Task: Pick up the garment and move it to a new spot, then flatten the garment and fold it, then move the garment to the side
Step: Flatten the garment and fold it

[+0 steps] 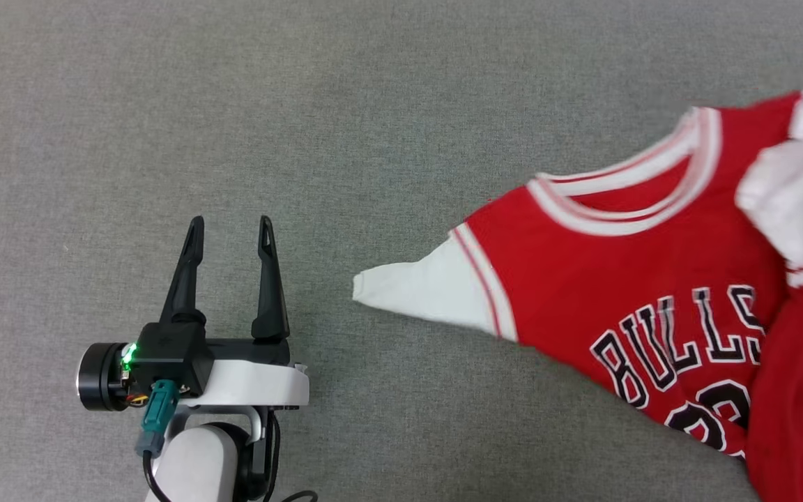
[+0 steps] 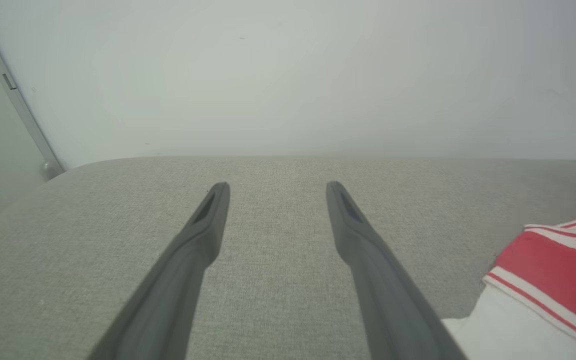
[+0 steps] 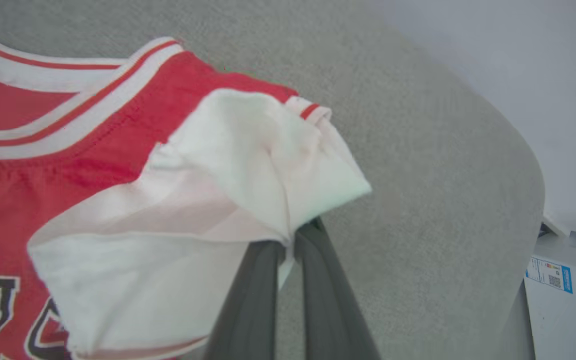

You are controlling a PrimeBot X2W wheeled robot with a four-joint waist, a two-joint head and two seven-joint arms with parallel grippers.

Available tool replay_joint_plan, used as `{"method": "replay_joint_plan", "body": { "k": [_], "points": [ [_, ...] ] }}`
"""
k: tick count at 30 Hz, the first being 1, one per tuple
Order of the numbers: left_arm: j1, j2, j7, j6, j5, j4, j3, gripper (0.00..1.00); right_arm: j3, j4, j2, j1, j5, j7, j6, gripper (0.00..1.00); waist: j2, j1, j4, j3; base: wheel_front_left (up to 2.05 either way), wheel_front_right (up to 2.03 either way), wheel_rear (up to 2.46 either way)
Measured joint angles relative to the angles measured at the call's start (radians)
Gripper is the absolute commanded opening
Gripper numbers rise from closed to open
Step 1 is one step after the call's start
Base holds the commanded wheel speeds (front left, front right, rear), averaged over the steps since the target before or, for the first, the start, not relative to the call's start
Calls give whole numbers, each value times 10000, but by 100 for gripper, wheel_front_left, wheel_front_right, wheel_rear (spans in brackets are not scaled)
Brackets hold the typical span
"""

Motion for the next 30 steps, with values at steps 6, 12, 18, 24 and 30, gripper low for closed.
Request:
{"method": "replay_joint_plan", "body": {
  "k": [6,12,18,24,30],
  "points": [
    [12,-2,0,-79,44,0,-27,100,-499,2054,-182,1382,414,-167,0,0,0,0,110,117,0,0,0],
    [81,2,0,-86,100,46,8,100,-1122,3246,458,2200,968,-930,-4,47,0,-1,111,98,0,0,0],
    [190,-2,0,-199,263,207,81,100,-1498,3135,711,2501,692,-3005,6,100,0,0,14,-365,0,0,0],
    [349,128,0,-347,412,194,464,100,-2437,2761,525,2539,-119,-5764,0,100,0,-1,-190,-1057,0,0,0],
    [118,537,0,-692,441,52,825,100,-4268,2349,1381,3106,-1208,-7471,0,100,0,-2,-567,-1627,0,0,0]
  ]
}}
